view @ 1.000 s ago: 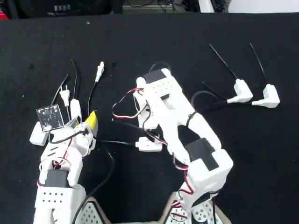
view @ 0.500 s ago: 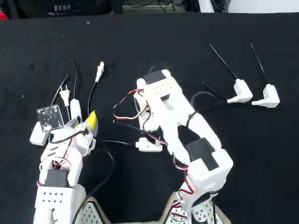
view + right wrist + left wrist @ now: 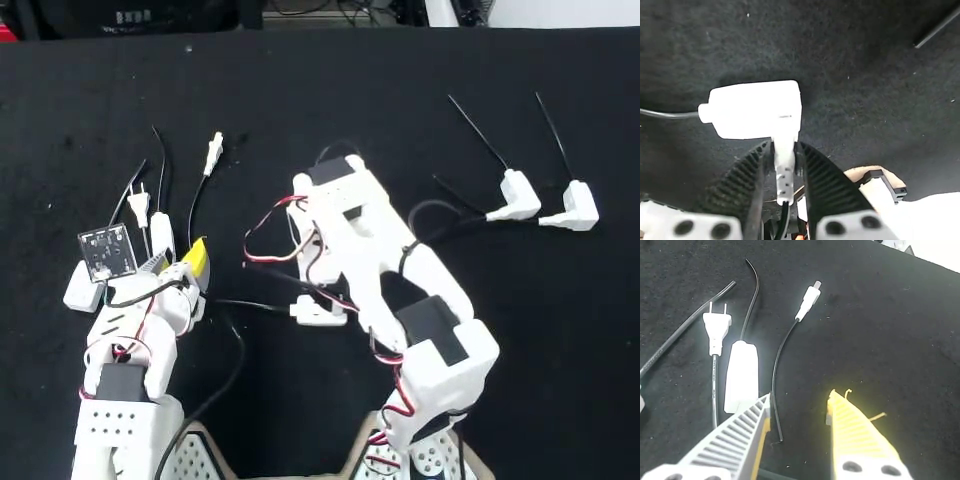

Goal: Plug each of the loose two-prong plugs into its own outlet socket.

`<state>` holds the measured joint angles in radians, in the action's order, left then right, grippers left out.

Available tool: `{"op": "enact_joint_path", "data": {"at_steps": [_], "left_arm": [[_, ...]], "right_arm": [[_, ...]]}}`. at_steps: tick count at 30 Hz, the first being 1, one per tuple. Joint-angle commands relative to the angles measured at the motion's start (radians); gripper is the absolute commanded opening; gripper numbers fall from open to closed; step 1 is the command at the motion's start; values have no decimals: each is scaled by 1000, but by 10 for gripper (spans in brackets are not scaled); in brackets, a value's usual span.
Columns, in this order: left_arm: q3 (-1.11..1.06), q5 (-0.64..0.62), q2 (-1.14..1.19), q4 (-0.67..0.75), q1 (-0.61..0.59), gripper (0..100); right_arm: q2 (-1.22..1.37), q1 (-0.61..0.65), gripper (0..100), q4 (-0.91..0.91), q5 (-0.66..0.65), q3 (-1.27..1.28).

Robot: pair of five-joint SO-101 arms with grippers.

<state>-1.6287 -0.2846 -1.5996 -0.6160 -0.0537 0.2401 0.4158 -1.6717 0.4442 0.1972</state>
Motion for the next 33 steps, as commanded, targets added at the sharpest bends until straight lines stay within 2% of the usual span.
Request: {"op": "enact_joint_path", "data": {"at_steps": [1,4,7,17,21,27,33], "left_arm": [[12,-11,-14,9,-1,187],[12,-11,-14,9,-1,187],[12,-11,-14,9,-1,187],[12,-11,-14,9,-1,187],[12,-11,-14,9,-1,187],[12,-11,-14,9,-1,187],[12,-11,-14,11,-1,187]], "right_arm": [[35,0,11,34,-11,15],[62,2,11,41,-52,-4],[64,0,11,43,-189,-47],[64,3,13,46,-526,-124],[64,5,31,46,-548,-127],[64,5,165,48,-549,-127],[62,12,174,8,-640,-185]]}}
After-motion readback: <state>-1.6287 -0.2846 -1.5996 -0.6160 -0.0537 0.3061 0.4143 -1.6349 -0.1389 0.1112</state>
